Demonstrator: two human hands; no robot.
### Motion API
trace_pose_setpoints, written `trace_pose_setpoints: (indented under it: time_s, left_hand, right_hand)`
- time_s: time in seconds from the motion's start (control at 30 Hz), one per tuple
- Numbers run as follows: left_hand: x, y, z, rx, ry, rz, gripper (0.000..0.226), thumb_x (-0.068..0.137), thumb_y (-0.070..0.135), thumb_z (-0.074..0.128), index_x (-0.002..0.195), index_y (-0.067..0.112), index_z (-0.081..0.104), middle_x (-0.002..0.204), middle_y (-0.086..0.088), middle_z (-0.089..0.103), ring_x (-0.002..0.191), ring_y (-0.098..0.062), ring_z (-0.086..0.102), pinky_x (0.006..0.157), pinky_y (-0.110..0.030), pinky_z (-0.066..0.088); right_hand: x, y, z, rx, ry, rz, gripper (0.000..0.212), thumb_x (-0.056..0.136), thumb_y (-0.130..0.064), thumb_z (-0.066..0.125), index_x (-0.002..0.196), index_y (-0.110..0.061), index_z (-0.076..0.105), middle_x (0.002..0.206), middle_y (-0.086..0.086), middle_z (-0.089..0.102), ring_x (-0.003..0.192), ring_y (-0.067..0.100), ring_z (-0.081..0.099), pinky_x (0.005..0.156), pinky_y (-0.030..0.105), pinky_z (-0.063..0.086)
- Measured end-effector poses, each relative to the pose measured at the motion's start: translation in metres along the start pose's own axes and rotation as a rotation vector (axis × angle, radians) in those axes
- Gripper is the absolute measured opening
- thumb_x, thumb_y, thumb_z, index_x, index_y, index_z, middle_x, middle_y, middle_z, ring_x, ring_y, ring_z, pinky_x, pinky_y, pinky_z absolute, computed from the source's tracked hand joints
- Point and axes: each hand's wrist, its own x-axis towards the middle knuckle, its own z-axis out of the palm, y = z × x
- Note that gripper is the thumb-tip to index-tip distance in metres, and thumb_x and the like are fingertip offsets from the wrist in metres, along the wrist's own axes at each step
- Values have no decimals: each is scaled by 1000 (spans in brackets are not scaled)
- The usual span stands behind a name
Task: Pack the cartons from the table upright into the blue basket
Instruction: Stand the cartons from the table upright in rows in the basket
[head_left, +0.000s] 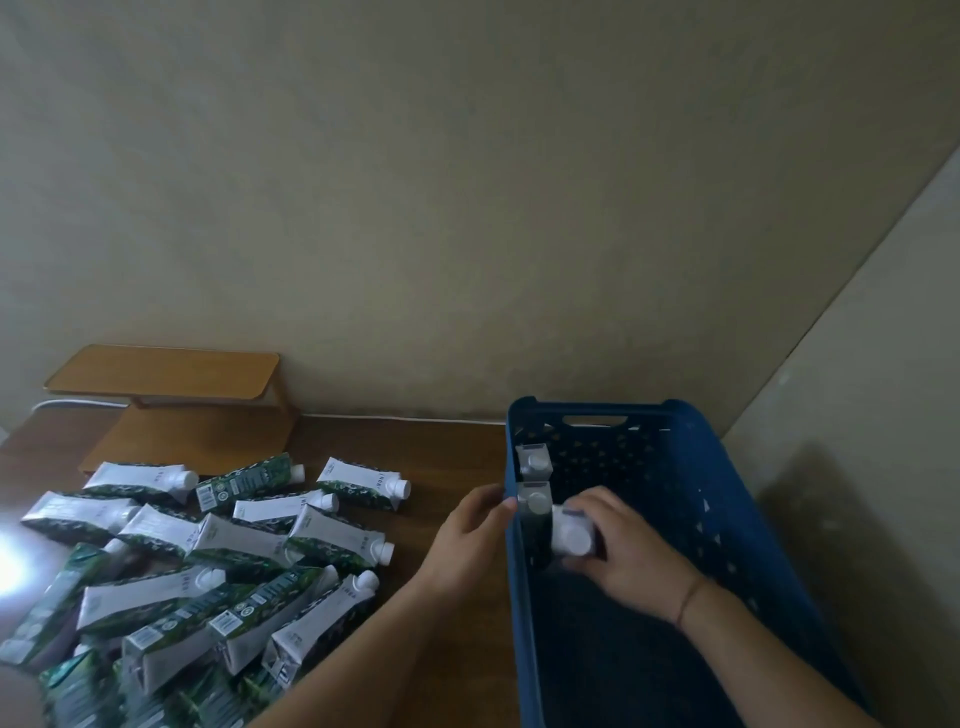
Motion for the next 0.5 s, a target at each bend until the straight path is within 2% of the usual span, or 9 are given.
trace_pose_setpoints:
  time_s: [0.07,0.13,0.17,0.23,0.3,0.37,0.47,0.5]
  left_hand:
    - [4,-2,4,-6,-37,-19,36,93,44,60,128,34,53,123,13,63,114,-7,60,95,-32,52]
    - [8,-4,6,29,-20,-7,38,90,40,67,126,32,56,124,10,64,113,-8,62,97,-35,53]
    - [10,-5,5,46,-4,-2,38,90,38,68,125,32,57,123,10,65,113,-8,63,96,-35,54]
    - [13,-6,4,59,13,-4,36,89,34,69,124,31,57,122,11,65,112,-9,64,94,-33,55]
    - [15,-8,3,47,0,3,35,89,33,70,122,31,57,122,10,64,110,-12,65,88,-30,55]
    - [15,-9,3,25,-2,11,35,89,32,70,122,30,57,122,10,63,106,-12,66,79,-24,54]
    - [16,-13,3,-3,-3,15,31,90,30,70,118,30,57,121,9,63,103,-11,67,75,-21,52]
    - [17,-13,3,-9,-15,14,30,90,29,70,117,30,57,120,7,62,103,-13,67,75,-21,52]
  right_hand:
    - [9,6,24,4,-6,18,33,85,-18,67,115,-25,53,112,-14,41,101,3,52,93,27,48]
    - [17,8,39,115,130,92,25,88,-8,61,105,-23,52,107,-10,43,98,9,53,87,25,49]
    - [22,8,43,188,197,129,27,87,-6,61,104,-25,50,105,-8,44,98,13,54,84,24,48]
    - [29,7,46,293,233,189,38,86,-6,61,112,-27,44,109,-4,45,103,17,52,84,26,47]
    - [30,9,46,342,158,251,49,86,-5,57,125,-29,37,117,-1,45,110,16,49,88,28,44]
    - [25,11,47,375,42,275,64,87,-4,53,138,-32,26,120,0,49,109,14,53,88,29,48]
    - [25,20,45,407,-113,313,100,82,-7,65,148,-33,-6,112,-11,50,97,3,55,78,18,48]
    - [27,24,43,393,-168,309,113,79,-10,71,147,-33,-17,113,-16,49,98,2,56,79,16,47]
